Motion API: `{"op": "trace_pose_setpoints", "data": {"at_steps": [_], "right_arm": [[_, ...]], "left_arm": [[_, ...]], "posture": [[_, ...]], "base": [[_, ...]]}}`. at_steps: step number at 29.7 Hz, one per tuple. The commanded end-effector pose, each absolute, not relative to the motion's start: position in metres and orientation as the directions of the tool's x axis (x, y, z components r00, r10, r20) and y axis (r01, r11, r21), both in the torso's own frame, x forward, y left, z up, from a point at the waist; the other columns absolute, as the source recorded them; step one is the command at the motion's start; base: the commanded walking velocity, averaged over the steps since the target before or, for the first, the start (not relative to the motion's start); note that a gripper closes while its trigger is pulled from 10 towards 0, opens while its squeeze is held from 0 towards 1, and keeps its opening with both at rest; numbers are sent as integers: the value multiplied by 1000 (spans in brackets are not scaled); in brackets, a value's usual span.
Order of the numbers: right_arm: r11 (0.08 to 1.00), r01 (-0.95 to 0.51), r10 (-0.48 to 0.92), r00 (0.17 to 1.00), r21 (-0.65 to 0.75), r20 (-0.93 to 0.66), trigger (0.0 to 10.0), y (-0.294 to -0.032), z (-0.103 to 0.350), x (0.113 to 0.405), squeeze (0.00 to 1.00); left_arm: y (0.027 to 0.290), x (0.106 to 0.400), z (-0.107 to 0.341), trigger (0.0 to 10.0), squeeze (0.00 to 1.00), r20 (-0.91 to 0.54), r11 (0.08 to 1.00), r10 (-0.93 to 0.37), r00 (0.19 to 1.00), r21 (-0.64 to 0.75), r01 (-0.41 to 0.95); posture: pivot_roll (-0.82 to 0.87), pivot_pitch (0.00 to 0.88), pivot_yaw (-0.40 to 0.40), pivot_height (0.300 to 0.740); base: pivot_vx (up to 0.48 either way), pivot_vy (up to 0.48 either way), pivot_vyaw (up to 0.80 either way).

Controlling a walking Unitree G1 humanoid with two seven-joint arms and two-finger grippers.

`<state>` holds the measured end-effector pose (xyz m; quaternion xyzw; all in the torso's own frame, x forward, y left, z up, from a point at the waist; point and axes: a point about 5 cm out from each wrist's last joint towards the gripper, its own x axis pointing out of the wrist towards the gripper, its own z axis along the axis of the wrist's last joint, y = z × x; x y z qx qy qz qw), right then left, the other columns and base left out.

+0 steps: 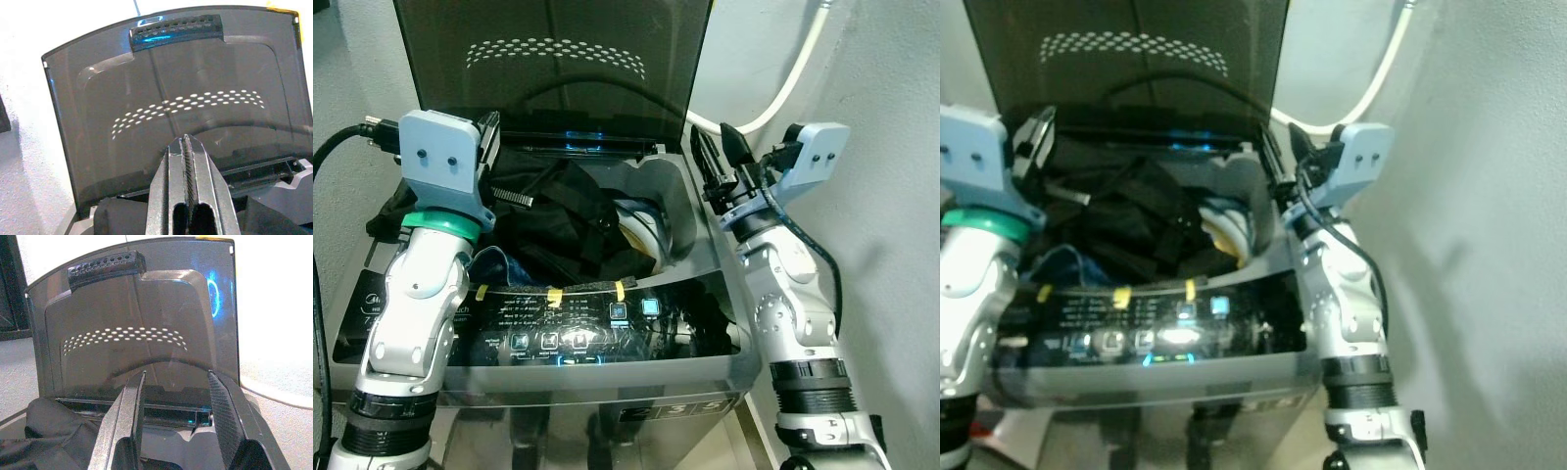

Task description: Clothes washing

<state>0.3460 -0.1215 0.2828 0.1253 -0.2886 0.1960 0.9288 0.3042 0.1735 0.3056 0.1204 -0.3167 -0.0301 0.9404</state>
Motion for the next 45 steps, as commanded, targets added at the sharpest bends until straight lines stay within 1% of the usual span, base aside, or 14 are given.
{"op": "trace_pose_setpoints", "data": {"at_steps": [1, 16, 45], "right_arm": [[892, -430, 282, 772, 140, 570, 10000, -124, 278, 346, 0], [892, -433, 293, 769, 126, 568, 10000, -123, 275, 346, 0], [894, -434, 303, 767, 110, 565, 10000, -122, 275, 347, 0]], "left_arm": [[174, 305, 301, 10000, 0, 577, 968, -136, 805, 250, -16], [174, 305, 298, 10000, 0, 570, 968, -141, 810, 252, -10], [174, 309, 296, 10000, 0, 562, 966, -145, 814, 257, -4]], "posture": [[77, 0, -37, 740], [78, 0, -37, 740], [75, 0, -32, 740]], "base": [[0, 0, 0], [0, 0, 0], [-260, 0, 0]]}}
